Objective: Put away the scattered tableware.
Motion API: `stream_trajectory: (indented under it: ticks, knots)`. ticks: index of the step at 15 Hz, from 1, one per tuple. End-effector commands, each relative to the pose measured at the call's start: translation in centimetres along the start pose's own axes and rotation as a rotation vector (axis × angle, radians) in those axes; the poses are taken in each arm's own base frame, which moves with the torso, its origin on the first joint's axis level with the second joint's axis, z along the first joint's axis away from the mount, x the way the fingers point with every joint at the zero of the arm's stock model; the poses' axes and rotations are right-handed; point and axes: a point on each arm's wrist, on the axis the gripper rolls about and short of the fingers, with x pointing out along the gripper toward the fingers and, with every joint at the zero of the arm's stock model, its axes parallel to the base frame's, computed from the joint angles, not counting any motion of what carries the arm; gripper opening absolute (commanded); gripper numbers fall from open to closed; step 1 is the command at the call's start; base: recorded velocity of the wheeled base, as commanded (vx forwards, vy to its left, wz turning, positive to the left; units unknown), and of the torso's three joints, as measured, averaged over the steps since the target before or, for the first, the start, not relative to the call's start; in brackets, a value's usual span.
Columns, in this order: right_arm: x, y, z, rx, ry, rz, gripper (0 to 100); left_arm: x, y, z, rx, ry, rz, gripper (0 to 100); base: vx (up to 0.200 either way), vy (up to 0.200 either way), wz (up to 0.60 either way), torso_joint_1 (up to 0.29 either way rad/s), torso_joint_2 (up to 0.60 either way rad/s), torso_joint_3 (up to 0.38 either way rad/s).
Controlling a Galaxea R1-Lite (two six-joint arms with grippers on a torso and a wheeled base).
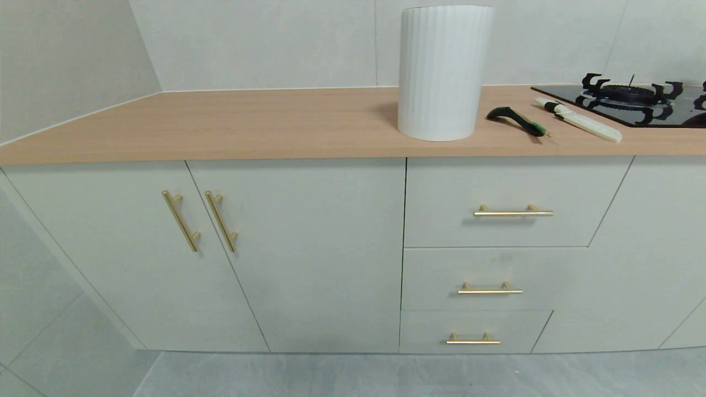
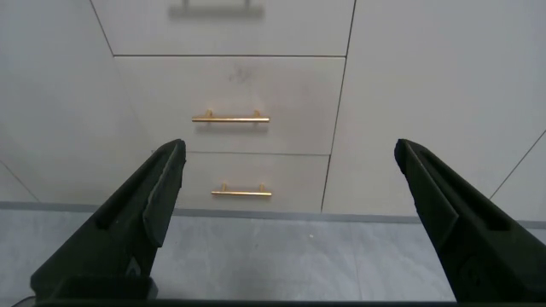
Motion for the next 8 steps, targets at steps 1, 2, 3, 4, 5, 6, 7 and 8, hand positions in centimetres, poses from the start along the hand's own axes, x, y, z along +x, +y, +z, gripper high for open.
stream_trajectory:
  ticks: [1, 2, 3, 4, 5, 6, 7, 8]
  knots:
    - [0.0, 0.0, 0.0, -0.001, 0.001, 0.001, 100, 0.0, 0.0, 0.0, -0.001, 0.001, 0.001, 100, 0.0, 0.0, 0.0, 0.0, 0.0, 0.0]
    - [0.0, 0.0, 0.0, -0.004, 0.001, 0.001, 100, 0.0, 0.0, 0.0, -0.001, 0.001, 0.001, 100, 0.0, 0.0, 0.0, 0.0, 0.0, 0.0]
    - [0.0, 0.0, 0.0, -0.006, 0.001, 0.001, 100, 0.0, 0.0, 0.0, -0.001, 0.0, 0.001, 100, 0.0, 0.0, 0.0, 0.0, 0.0, 0.0]
    - [0.0, 0.0, 0.0, -0.006, -0.001, 0.001, 100, 0.0, 0.0, 0.0, -0.001, 0.0, 0.001, 100, 0.0, 0.0, 0.0, 0.0, 0.0, 0.0]
    - [0.0, 0.0, 0.0, -0.007, -0.001, 0.0, 100, 0.0, 0.0, 0.0, -0.001, 0.0, 0.001, 100, 0.0, 0.0, 0.0, 0.0, 0.0, 0.0]
    - [0.0, 0.0, 0.0, -0.015, -0.001, 0.0, 100, 0.0, 0.0, 0.0, -0.001, 0.0, 0.001, 100, 0.0, 0.0, 0.0, 0.0, 0.0, 0.0]
    - [0.0, 0.0, 0.1, -0.026, -0.005, 0.0, 100, 0.0, 0.0, 0.0, -0.001, 0.001, 0.001, 100, 0.0, 0.0, 0.0, 0.0, 0.0, 0.0]
    - [-0.3, 0.0, 1.3, -0.023, -0.062, 0.01, 100, 0.0, 0.0, 0.0, -0.001, 0.001, 0.001, 100, 0.0, 0.0, 0.0, 0.0, 0.0, 0.0]
